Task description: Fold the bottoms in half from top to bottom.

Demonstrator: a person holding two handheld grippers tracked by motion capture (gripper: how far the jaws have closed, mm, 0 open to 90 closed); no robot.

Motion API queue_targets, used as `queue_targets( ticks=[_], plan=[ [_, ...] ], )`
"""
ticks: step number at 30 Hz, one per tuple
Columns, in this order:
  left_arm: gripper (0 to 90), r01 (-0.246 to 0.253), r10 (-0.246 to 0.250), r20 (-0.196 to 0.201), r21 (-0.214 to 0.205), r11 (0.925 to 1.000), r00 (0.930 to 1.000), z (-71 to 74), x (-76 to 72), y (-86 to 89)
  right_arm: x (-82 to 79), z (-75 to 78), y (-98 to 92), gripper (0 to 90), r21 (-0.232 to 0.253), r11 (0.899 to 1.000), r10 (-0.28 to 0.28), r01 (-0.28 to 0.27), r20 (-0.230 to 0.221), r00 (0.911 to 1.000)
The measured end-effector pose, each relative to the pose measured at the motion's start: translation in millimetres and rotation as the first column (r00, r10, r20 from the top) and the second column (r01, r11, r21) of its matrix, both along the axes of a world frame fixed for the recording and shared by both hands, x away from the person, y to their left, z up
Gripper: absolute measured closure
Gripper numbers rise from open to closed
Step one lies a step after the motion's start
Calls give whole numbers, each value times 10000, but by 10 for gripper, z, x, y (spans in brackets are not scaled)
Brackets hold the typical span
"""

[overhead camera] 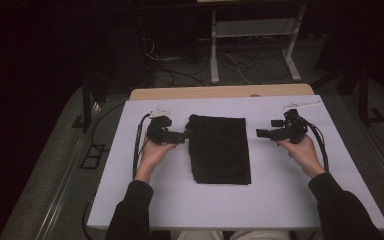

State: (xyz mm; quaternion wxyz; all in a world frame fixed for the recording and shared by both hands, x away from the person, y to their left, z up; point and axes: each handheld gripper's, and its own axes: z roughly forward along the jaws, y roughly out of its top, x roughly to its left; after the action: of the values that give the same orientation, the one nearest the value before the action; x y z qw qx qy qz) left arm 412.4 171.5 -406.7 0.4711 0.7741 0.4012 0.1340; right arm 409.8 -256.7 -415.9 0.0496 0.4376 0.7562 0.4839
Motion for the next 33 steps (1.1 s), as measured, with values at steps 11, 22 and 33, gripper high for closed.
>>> queue_targets(
  ticks=[11,22,33],
  plan=[
    [0,25,-25,-47,58,10000,10000,1,-225,83,-185,57,-39,13,-70,10000,-36,37,166,9999],
    [0,388,-391,250,111,9992,9989,49,-514,94,-432,47,-78,11,37,10000,-4,3,209,9998],
    [0,628,-618,617,-134,9979,9962,92,-729,84,-705,25,-121,12,92,9998,160,-163,323,9994]
  ],
)
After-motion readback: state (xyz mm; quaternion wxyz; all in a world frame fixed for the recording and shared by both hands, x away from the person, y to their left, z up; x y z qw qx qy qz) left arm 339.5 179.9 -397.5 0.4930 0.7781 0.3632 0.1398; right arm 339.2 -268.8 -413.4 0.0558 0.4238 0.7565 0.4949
